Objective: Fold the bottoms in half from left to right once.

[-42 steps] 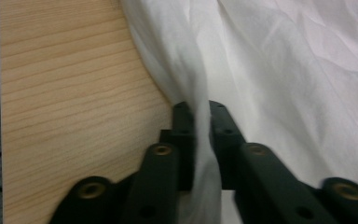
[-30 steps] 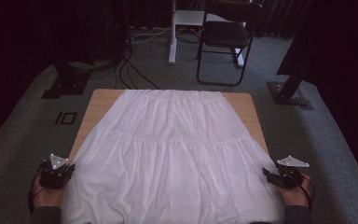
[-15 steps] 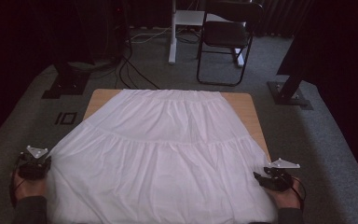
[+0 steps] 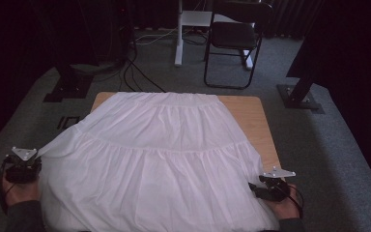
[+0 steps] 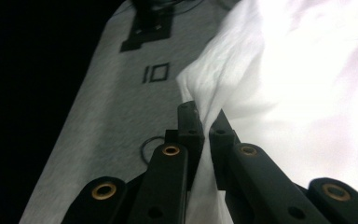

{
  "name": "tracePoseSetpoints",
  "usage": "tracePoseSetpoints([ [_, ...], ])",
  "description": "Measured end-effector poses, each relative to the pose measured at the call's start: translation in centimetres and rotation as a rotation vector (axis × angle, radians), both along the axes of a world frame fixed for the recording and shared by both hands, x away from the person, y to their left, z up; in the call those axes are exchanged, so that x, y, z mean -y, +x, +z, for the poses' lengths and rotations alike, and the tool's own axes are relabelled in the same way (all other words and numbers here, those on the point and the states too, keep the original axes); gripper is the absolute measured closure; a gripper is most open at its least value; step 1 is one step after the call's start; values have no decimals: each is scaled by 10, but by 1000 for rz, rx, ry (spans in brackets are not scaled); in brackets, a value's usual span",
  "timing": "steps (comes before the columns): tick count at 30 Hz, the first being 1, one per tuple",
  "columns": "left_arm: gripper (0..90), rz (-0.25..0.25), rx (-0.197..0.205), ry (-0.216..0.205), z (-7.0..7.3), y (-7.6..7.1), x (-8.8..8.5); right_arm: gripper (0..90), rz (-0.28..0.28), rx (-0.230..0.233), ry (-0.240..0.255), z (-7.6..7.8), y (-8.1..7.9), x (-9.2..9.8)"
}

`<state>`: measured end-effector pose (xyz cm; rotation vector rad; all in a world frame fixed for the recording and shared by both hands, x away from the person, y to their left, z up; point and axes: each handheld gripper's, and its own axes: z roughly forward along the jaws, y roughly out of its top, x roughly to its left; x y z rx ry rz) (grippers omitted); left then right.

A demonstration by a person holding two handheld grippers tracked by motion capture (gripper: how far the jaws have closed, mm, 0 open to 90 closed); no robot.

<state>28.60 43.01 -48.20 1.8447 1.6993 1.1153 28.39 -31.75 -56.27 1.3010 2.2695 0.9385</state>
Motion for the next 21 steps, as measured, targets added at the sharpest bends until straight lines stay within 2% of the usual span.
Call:
tracePoseSetpoints([
  [1,885,-32,4,-5,2,-1,6,405,1,3,3,0,0,0],
  [3,884,-32,4,-5,2,-1,6,405,1,6,8,-1,-1,1],
  [4,883,-102,22,-43,10,-4,22,400,2,11,12,-1,-1,1],
  [7,883,-211,46,-100,20,-6,40,397,2,17,18,-2,-1,2],
  [8,883,-271,62,-136,26,-7,51,396,2,18,20,-2,-1,2],
  [13,882,-535,108,-258,58,-1,101,392,1,26,24,-3,-2,2],
  [14,882,-588,113,-284,65,3,113,391,1,27,23,-3,-2,2],
  [16,882,-691,120,-309,77,13,143,389,0,30,23,-4,-1,2],
  [19,882,-822,99,-288,89,25,193,389,-1,33,23,-4,-2,1],
  [21,881,-945,71,-284,94,30,239,389,1,36,25,-4,-2,2],
])
